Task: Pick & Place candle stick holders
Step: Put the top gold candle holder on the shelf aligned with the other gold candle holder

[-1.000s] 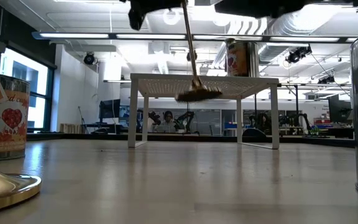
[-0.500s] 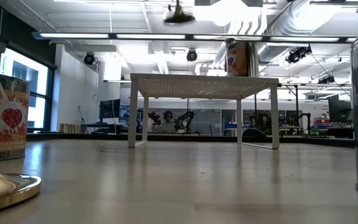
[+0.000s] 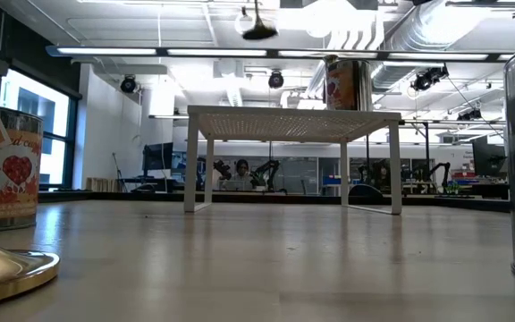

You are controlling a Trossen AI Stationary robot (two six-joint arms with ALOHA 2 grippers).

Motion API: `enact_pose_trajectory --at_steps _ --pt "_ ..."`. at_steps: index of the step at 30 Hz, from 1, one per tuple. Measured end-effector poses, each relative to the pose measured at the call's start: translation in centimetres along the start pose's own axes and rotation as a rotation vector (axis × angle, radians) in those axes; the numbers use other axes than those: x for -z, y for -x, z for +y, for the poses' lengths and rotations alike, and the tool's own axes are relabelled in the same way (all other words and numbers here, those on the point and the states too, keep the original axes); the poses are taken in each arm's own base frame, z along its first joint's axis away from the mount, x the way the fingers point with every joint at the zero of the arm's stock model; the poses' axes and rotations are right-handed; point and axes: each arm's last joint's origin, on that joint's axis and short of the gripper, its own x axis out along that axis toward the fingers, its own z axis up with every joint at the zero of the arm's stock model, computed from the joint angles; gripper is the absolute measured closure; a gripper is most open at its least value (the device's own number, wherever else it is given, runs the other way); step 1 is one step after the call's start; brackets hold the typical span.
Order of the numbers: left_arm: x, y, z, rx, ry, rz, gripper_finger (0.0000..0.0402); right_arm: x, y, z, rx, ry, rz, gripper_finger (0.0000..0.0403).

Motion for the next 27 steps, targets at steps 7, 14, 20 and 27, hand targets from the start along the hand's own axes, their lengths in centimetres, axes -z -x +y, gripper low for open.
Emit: enact_pose_trajectory --at_steps 7,14,20,27 --pt "2.6 -5.4 4.8 -0.047 0.09 0.096 0.0307 0.1 0.0 0.0 -0.001 -0.027 0.008 0.0249" --pt "5.1 -10.1 6.8 0.077 0.186 0.114 0.0307 0.3 0.0 0.0 -0.003 -0.04 0.027 0.0249" --pt "7.8 -13.0 7.9 0.047 0.209 0.189 0.0307 0.3 0.0 0.0 -0.003 -0.04 0.027 0.0249" --pt "9.5 -14.6 7.8 0.083 0.216 0.238 0.0307 0.4 0.0 0.0 -0.004 -0.034 0.028 0.0249"
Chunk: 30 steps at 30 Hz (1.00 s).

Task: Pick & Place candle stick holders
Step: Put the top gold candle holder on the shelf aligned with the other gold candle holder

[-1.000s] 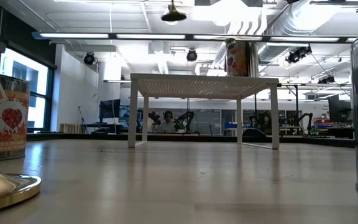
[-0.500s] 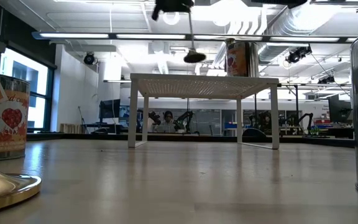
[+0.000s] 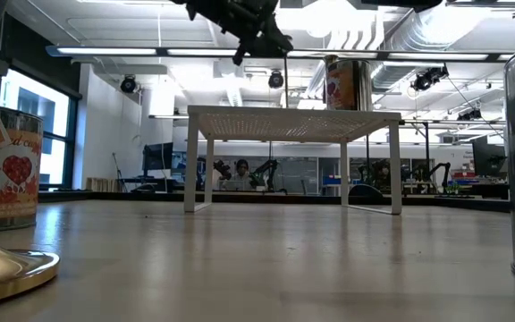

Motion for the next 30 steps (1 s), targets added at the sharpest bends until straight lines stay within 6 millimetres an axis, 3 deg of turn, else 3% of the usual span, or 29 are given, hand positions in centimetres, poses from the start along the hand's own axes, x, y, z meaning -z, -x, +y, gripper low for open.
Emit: enact_pose_trajectory --at_steps 10,23,30 --pt "0.0 0.0 -0.1 0.005 -0.004 -0.002 0.0307 0.1 0.0 0.0 -0.001 0.007 0.004 0.0249" --pt "1.6 -3.0 0.6 0.01 0.001 0.022 0.0308 0.0 0.0 0.1 -0.041 0.004 -0.003 0.0249" --pt "2.8 -3.6 0.8 0.039 0.034 0.093 0.0353 0.1 0.0 0.1 -0.042 0.006 -0.001 0.0249"
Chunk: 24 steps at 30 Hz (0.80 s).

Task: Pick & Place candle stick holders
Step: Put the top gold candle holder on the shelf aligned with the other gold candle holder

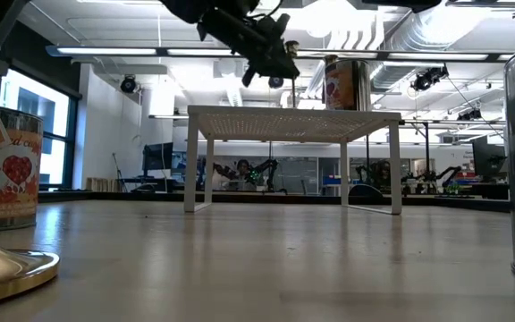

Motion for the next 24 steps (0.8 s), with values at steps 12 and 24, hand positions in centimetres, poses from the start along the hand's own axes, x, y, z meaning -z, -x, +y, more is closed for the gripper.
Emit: enact_pose_trajectory --at_steps 12,24 --pt "0.01 0.37 -0.18 0.03 -0.015 0.029 0.037 0.06 0.0 0.01 -0.001 -0.002 0.004 0.0249" --pt "0.2 0.43 -0.14 0.018 -0.021 0.05 0.0392 0.06 0.0 0.02 -0.004 -0.018 0.004 0.0249"
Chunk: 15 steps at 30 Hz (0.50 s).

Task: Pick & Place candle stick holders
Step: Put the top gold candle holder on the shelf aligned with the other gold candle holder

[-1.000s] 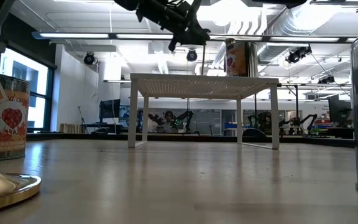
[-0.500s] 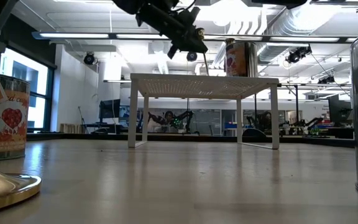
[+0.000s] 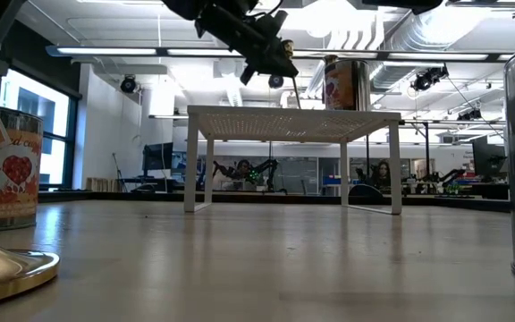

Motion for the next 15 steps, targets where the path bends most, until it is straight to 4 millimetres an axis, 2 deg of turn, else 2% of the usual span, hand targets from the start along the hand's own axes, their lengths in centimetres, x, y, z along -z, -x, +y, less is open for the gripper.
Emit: enact_pose_trajectory --at_steps 15 --pt "-0.05 0.45 -0.55 -0.09 -0.083 0.028 0.0386 0.13 0.0 0.02 -0.002 0.01 0.01 0.0249"
